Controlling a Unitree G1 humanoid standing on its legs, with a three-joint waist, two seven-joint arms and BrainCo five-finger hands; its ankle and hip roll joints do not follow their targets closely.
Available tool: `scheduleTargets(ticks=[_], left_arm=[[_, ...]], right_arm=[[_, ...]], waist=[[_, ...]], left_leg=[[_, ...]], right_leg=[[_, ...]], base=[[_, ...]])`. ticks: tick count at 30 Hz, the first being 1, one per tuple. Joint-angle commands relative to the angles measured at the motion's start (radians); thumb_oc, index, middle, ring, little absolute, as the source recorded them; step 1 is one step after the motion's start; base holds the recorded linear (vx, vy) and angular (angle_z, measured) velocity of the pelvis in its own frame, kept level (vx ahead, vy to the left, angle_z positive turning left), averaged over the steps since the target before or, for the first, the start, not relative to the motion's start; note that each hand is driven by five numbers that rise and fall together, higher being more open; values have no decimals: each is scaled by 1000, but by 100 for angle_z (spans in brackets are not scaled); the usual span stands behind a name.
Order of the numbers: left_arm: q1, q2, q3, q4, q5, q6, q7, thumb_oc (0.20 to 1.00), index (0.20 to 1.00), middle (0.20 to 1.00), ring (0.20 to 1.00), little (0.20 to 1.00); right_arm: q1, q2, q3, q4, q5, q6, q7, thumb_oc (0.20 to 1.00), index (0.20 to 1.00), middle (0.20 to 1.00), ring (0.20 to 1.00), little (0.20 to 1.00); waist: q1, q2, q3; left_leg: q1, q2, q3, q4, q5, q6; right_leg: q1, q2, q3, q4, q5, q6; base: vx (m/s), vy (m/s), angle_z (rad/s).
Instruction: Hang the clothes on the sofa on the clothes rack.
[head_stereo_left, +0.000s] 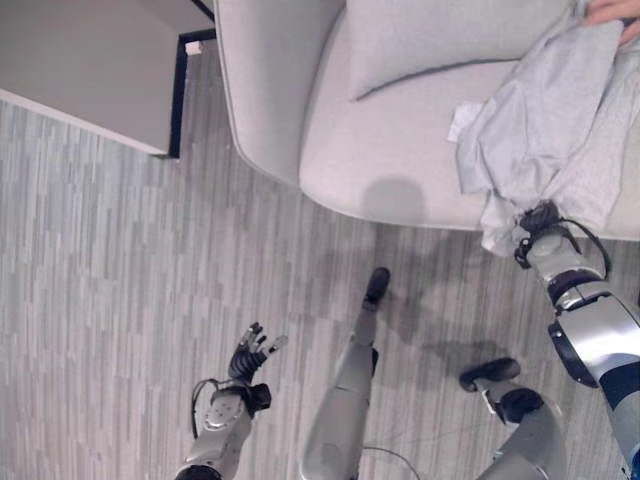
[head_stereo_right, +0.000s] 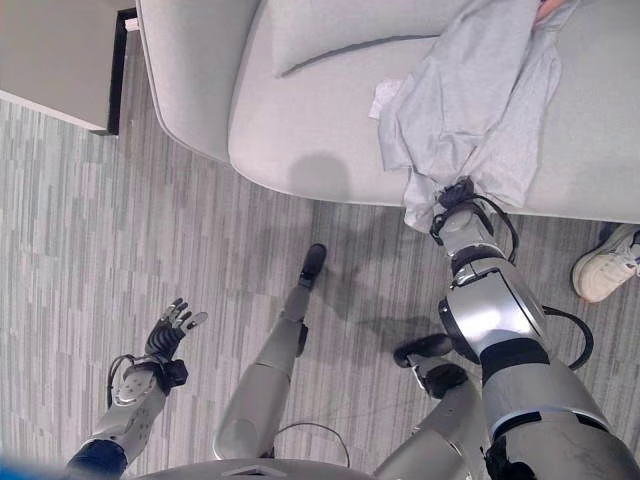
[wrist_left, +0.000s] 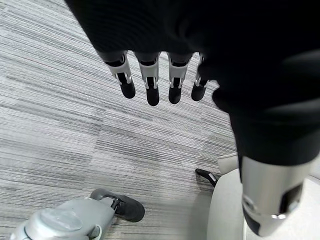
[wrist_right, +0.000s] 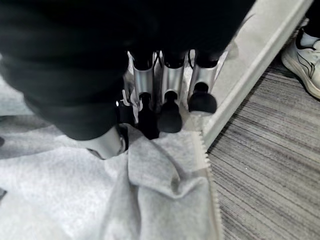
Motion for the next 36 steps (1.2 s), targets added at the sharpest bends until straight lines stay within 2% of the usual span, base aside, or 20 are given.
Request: scheduleTargets(ticks=[1, 8, 11, 12, 14, 15, 18, 22, 27, 28, 32, 33, 36], left_arm=[[-34, 13, -32, 26, 20, -6, 24, 1000, 1000, 1000, 1000, 1000], [-57, 10, -29, 71, 10, -3, 44, 1000, 1000, 1000, 1000, 1000], [-58, 7, -17, 92, 6, 0, 55, 1000, 1000, 1000, 1000, 1000], [-57, -7, -2, 111, 2, 5, 67, 1000, 1000, 1000, 1000, 1000], [-49, -19, 11, 139, 4, 13, 74, 1000, 1000, 1000, 1000, 1000], [-43, -38, 18, 156, 11, 15, 80, 1000, 1000, 1000, 1000, 1000], [-36, -55, 26, 192, 24, 23, 83, 1000, 1000, 1000, 1000, 1000], [-39, -70, 31, 222, 30, 28, 85, 1000, 1000, 1000, 1000, 1000], [-42, -89, 55, 308, 49, 46, 76, 1000, 1000, 1000, 1000, 1000], [-41, -98, 71, 350, 50, 55, 74, 1000, 1000, 1000, 1000, 1000], [-42, -118, 100, 421, 48, 73, 71, 1000, 1000, 1000, 1000, 1000], [-37, -127, 119, 447, 53, 80, 69, 1000, 1000, 1000, 1000, 1000], [-26, -135, 134, 456, 60, 84, 65, 1000, 1000, 1000, 1000, 1000]], right_arm=[[32, -18, -75, -22, 155, -10, -4, 200, 200, 200, 200, 200], [55, 18, -131, -129, 319, -59, -32, 200, 200, 200, 200, 200], [91, 51, -148, -247, 382, -88, -43, 200, 200, 200, 200, 200], [153, 88, -156, -423, 417, -126, -51, 200, 200, 200, 200, 200], [231, 111, -147, -605, 397, -141, -58, 200, 200, 200, 200, 200], [330, 131, -142, -776, 376, -153, -53, 200, 200, 200, 200, 200], [417, 137, -146, -901, 350, -158, -41, 200, 200, 200, 200, 200], [479, 150, -138, -968, 306, -149, -42, 200, 200, 200, 200, 200], [561, 158, -136, -1068, 264, -151, -22, 200, 200, 200, 200, 200], [593, 173, -138, -1081, 271, -156, -17, 1000, 1000, 1000, 1000, 1000], [654, 190, -113, -1140, 281, -153, 13, 1000, 1000, 1000, 1000, 1000], [693, 184, -102, -1176, 261, -149, 37, 1000, 1000, 1000, 1000, 1000], [746, 175, -98, -1212, 228, -141, 55, 1000, 1000, 1000, 1000, 1000]], waist=[[31, 26, 58], [2, 4, 53], [-19, -11, 51], [-50, -31, 48], [-71, -47, 42], [-92, -62, 36], [-108, -71, 22], [-118, -76, 10], [-141, -96, -26], [-155, -107, -43], [-181, -123, -70], [-197, -136, -91], [-212, -142, -113]], left_leg=[[142, 48, 13, -106, -96, -51], [165, 49, 31, -106, -107, -51], [183, 53, 46, -106, -110, -52], [201, 58, 61, -106, -117, -52], [223, 65, 74, -106, -121, -53], [252, 70, 88, -106, -127, -51], [296, 74, 100, -106, -137, -47], [358, 79, 109, -106, -151, -40], [459, 73, 135, -106, -176, -29], [494, 71, 145, -106, -186, -24], [563, 70, 169, -106, -203, -18], [597, 68, 185, -106, -213, -15], [633, 68, 200, -106, -225, -13]], right_leg=[[-113, -27, 67, 73, 33, 169], [-91, -13, 81, 47, 56, 175], [-75, -2, 96, 24, 73, 177], [-58, 14, 110, -5, 90, 179], [-35, 26, 117, -31, 110, 181], [6, 36, 121, -76, 130, 180], [67, 46, 124, -127, 157, 183], [156, 66, 116, -191, 183, 183], [296, 85, 109, -294, 224, 187], [341, 90, 109, -325, 238, 189], [412, 108, 117, -380, 264, 192], [452, 115, 117, -414, 279, 195], [495, 124, 115, -453, 293, 196]], base=[[0, 0, 0], [-6, 24, 0], [-10, 54, -4], [-6, 75, -8], [-3, 91, -17], [0, 64, -27], [16, 77, -21], [39, 80, -21], [54, 96, -7], [75, 108, -5], [78, 114, -9], [77, 98, -22], [70, 83, -22]])
